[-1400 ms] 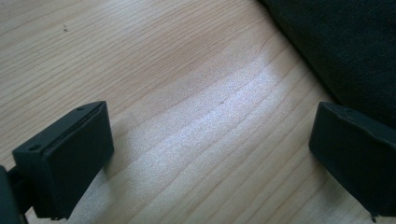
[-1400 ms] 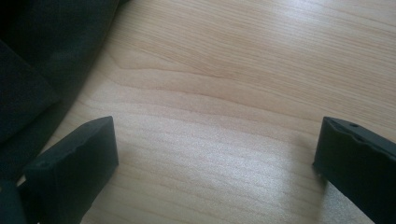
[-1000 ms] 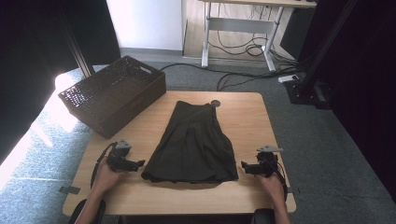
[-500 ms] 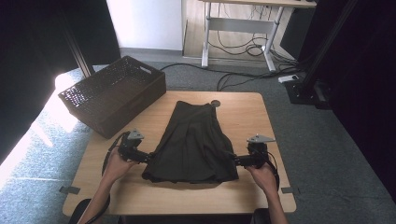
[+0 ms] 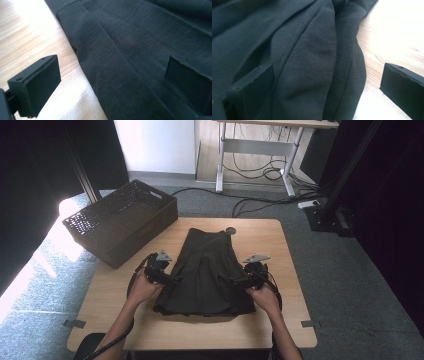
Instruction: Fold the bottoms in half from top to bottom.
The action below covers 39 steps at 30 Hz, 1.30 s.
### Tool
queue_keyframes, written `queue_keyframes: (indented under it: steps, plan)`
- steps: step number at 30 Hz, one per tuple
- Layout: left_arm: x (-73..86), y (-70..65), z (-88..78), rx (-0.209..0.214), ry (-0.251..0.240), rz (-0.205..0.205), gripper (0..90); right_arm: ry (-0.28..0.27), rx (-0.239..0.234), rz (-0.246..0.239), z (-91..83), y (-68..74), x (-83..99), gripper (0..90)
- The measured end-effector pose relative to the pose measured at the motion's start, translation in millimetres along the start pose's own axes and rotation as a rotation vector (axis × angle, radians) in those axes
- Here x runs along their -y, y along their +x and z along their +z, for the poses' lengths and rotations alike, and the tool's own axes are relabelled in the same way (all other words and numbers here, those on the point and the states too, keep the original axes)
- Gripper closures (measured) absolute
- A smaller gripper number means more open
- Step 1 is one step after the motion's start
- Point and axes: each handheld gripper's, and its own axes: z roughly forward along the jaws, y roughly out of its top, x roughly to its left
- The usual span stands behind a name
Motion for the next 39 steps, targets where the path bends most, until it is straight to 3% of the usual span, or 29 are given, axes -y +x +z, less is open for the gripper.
queue_keyframes:
  steps: [8, 15, 16, 19, 26, 39]
  plan:
    - [11.3, 8.2, 23.1, -0.046, 0.084, 0.019, 0.0, 0.080, 0.080, 0.017, 23.3, -12.1, 11.0, 0.0]
    - [18.3, 8.6, 28.8, -0.047, 0.077, -0.001, 0.0, 0.084, 0.066, 0.071, 36.7, -17.8, 32.2, 0.0]
    - [19.0, 8.3, 29.0, -0.047, 0.074, -0.011, 0.1, 0.083, 0.058, 0.093, 36.9, -19.0, 33.5, 0.0]
    - [22.8, 8.4, 28.3, -0.023, 0.056, -0.052, 5.3, 0.078, 0.066, 0.100, 36.4, -17.5, 34.7, 0.0]
    - [34.5, 8.9, 25.6, 0.004, 0.028, -0.137, 5.8, 0.058, 0.078, 0.108, 33.9, -13.1, 39.6, 0.0]
    - [49.1, -1.9, 11.6, 0.032, 0.032, -0.124, 5.8, 0.045, 0.037, 0.070, 21.8, 1.6, 52.9, 0.0]
